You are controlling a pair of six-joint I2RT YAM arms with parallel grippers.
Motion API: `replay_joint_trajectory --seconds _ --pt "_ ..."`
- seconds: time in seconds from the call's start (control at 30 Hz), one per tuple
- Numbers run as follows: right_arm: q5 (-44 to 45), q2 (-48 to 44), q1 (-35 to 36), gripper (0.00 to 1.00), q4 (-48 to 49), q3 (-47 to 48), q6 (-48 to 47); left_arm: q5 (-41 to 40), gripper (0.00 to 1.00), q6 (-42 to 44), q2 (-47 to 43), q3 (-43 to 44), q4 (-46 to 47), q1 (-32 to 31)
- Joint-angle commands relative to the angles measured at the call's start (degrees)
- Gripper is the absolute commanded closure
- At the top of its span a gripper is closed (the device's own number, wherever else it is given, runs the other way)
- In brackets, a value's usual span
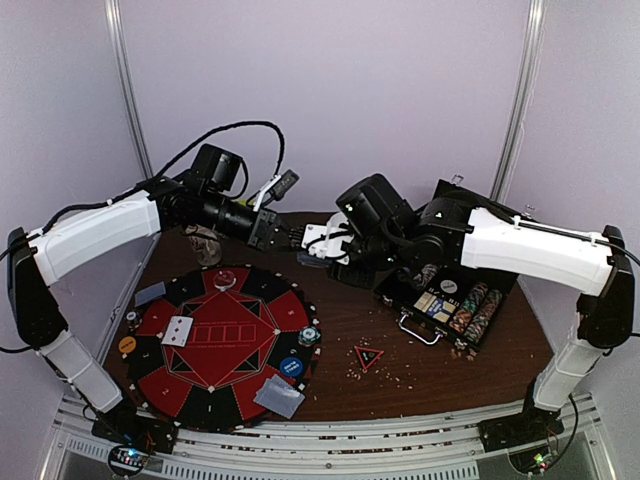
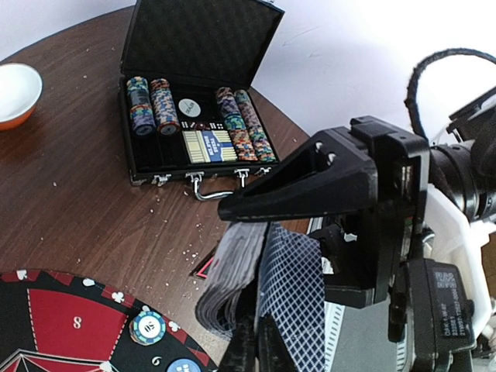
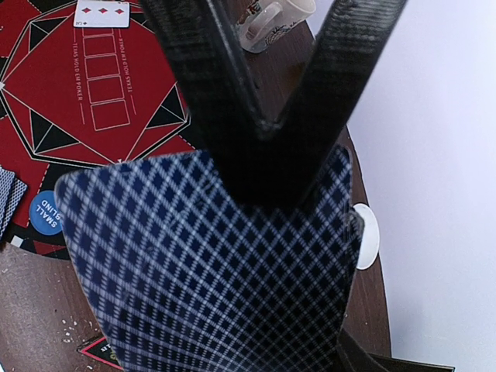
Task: Distribute texas hold em gaming equipment
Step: Pick up the poker case from the face-down deck piles.
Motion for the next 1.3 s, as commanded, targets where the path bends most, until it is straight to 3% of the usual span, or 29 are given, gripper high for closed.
replay_joint_trajectory --seconds 0.0,0.47,0.7,0.77,0.83,0.9,1.03,1.13,1.27 --pt "1.57 -0.51 0.19 0.52 0.71 -0.56 -0.51 2.00 1.00 0.33 -1.33 0.16 2.46 -0.27" --pt "2.51 -1.48 -0.52 0.53 1.48 -2.44 -0.25 1.52 1.00 4.91 -5.89 -0.10 -2.03 3.00" --pt "2.72 -1.99 -0.86 0.54 1.63 -3.18 -0.07 -0.10 1.00 12.20 -9.52 1.66 -9.35 13.35" --pt "2.68 -2.10 -0.97 0.54 1.73 -3.31 -0.07 -5.63 1.00 18.64 -10.58 3.99 -14.39 15.53" --pt "2.61 -2.18 -0.89 0.54 1.85 -3.32 -0.09 -19.26 1.00 27.70 -12.09 4.79 -18.96 15.70" --pt "2.37 -2.27 -0.92 0.54 2.04 -3.43 -0.07 -35.80 1.00 33.07 -14.97 -0.24 -17.36 15.66" --pt "2.08 -2.11 -0.95 0.54 2.14 -3.28 0.06 -55.43 1.00 43.01 -18.45 -12.96 -13.96 14.09" --pt "1.93 -2.16 -0.93 0.54 2.21 -3.23 -0.19 -62.44 1.00 50.22 -21.60 -23.70 -9.03 10.79" --pt "1.73 -2.36 -0.89 0.54 2.31 -3.40 -0.27 -62.77 1.00 56.19 -24.32 -33.78 0.75 9.30"
